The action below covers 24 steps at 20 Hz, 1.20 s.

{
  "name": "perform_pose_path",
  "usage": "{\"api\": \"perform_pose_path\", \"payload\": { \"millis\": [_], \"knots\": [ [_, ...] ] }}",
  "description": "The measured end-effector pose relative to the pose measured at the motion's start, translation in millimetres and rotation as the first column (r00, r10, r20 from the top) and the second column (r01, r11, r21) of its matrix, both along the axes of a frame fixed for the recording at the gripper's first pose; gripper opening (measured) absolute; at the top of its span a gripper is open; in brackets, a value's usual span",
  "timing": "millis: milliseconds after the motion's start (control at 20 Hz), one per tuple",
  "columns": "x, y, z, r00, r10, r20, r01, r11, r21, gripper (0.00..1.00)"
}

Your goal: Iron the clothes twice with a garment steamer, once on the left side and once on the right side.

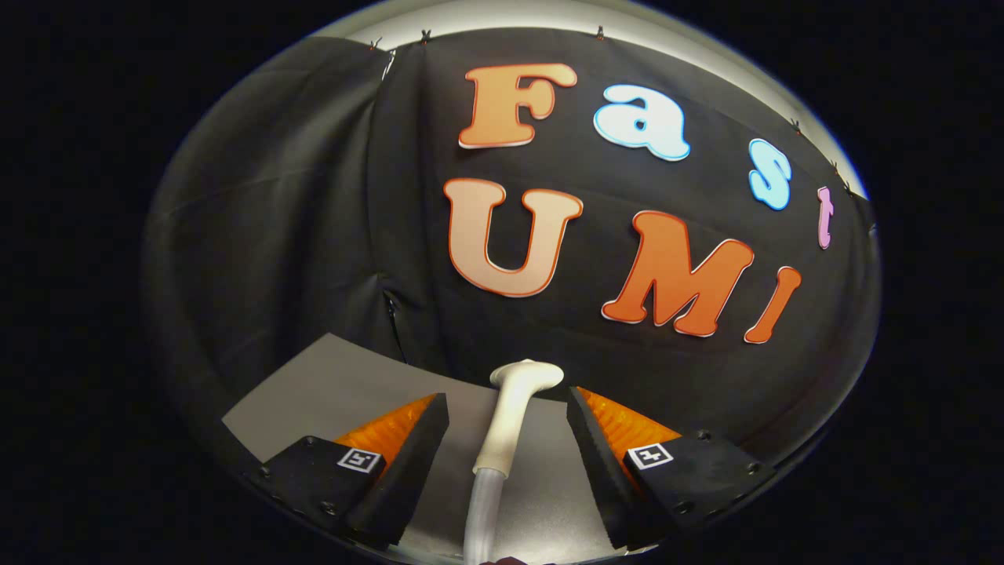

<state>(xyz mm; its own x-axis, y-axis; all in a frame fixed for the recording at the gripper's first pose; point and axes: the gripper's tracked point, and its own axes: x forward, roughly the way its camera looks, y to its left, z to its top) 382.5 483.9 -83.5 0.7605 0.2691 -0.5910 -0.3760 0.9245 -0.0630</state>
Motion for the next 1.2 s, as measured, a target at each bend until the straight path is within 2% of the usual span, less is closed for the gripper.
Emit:
{"api": "perform_pose_path", "payload": {
  "millis": [200, 450, 600, 750, 900, 950, 1200],
  "knots": [
    [16, 1, -64, 0.989, -0.029, -0.142, 0.015, 0.995, -0.096, 0.98],
    [22, -8, -106, 0.961, -0.087, -0.263, 0.059, 0.992, -0.113, 0.98],
    [17, -11, -125, 0.936, -0.111, -0.333, 0.081, 0.991, -0.104, 0.81],
    [7, -5, -140, 0.904, -0.074, -0.42, 0.051, 0.997, -0.066, 0.64],
    [9, -11, -132, 0.911, -0.078, -0.404, 0.062, 0.997, -0.053, 0.49],
    [11, -12, -128, 0.917, -0.077, -0.391, 0.063, 0.997, -0.047, 0.46],
    [-1, -1, -96, 0.95, -0.008, -0.313, 0.017, 0.999, 0.027, 0.43]
  ]
}}
